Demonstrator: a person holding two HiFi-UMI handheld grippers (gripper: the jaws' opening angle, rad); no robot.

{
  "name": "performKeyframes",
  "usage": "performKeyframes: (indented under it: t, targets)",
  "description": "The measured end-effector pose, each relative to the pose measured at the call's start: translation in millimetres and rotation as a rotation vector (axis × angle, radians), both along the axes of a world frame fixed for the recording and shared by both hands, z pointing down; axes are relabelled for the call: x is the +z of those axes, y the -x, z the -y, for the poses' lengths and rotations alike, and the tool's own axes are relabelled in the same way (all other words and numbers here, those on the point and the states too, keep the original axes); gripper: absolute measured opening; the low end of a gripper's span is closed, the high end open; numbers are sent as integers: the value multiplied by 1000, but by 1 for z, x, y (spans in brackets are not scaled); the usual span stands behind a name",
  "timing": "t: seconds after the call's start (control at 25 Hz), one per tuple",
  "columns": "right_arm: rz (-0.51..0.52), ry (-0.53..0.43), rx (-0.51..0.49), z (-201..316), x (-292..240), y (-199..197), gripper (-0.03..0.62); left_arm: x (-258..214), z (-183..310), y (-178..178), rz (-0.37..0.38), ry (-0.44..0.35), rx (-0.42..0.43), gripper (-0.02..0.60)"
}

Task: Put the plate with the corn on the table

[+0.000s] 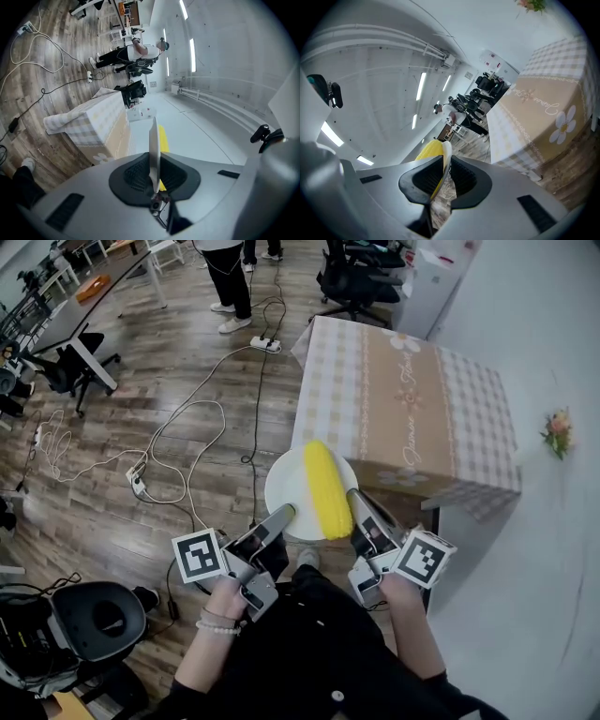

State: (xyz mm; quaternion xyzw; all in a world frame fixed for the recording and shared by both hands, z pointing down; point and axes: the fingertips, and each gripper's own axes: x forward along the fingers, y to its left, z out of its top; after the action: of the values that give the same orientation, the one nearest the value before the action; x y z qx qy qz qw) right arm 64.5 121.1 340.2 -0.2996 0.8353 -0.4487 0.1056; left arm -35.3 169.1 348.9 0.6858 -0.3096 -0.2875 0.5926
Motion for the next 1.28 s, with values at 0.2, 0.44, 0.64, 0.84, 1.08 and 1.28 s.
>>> performKeyframes:
  t: [0.2,0.44,0.64,0.84,1.08,1.28]
  targets:
    - [2,0,-21,24,1,-8,80,3,22,-9,-6,1,-22,49]
    - [-4,4,-39,45,7,-17,80,8,41,-19,-6,4,-39,49]
    - [0,2,-54,58,10,-21,80,11,53,-24,4,1,-49,49]
    - [5,0,-65,60,9,-22,80,9,54,-25,17,2,-54,49]
    - [13,14,-65,59,14,-22,80,13,53,-26,31,12,-56,49]
    - [14,27,-54,58,18,-27,80,15,53,-30,30,21,-45,49]
